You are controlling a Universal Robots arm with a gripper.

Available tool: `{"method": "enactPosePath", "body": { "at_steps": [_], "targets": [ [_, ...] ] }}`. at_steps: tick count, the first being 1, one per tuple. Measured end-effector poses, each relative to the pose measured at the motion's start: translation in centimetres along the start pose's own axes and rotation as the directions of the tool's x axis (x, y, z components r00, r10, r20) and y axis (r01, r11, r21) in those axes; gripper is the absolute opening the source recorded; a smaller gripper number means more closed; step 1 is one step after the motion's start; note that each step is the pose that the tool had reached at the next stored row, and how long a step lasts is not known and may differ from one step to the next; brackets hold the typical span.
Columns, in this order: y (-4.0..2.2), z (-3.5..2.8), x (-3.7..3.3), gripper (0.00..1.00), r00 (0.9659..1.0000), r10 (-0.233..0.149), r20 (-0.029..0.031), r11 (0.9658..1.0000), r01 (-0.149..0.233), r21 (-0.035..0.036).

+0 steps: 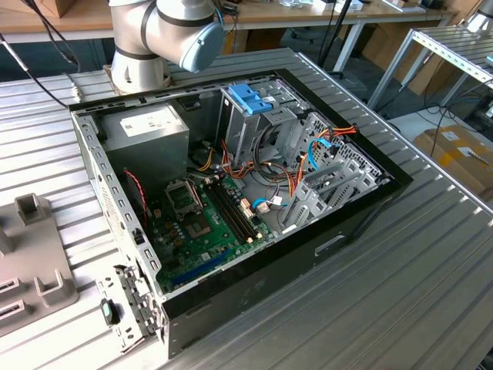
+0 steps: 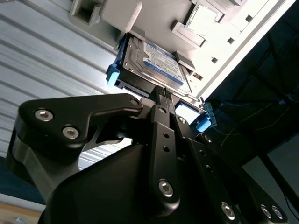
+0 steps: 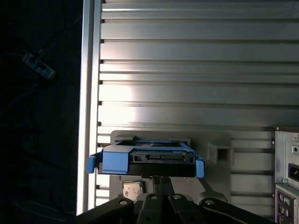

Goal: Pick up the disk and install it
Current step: 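Reach for the disk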

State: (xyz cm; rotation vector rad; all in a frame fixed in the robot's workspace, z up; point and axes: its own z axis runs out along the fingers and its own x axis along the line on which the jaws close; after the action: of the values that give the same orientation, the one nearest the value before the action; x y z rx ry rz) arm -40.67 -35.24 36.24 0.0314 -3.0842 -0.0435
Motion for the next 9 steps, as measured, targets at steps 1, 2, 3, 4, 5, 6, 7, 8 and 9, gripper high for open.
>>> {"method": "enactPosePath", "body": {
  "at_steps": [1,2,3,4,5,6,7,8,9],
  "targets": [
    [0.0,0.01,0.16,0.11,1.0,0.0,0.0005,1.0,0.0,0.0],
    [0.01,0.03,0.46,0.11,1.0,0.0,0.0013,1.0,0.0,0.0],
    [0.01,0.04,0.75,0.11,1.0,0.0,0.0017,1.0,0.0,0.0001],
    [0.02,0.05,0.88,0.11,1.0,0.0,0.0018,1.0,0.0,0.0001],
    [0.02,0.06,0.94,0.11,1.0,0.0,0.0021,1.0,0.0,0.0],
    [0.02,0.06,0.96,0.11,1.0,0.0,0.002,1.0,0.0,0.0001],
    [0.02,0.06,0.96,0.11,1.0,0.0,0.002,1.0,0.0,0.0],
    [0.02,0.05,0.97,0.11,1.0,0.0,0.0019,1.0,0.0,0.0001],
    [0.02,0.05,0.97,0.11,1.0,0.0,0.0019,1.0,0.0,0.0001]
  ]
}}
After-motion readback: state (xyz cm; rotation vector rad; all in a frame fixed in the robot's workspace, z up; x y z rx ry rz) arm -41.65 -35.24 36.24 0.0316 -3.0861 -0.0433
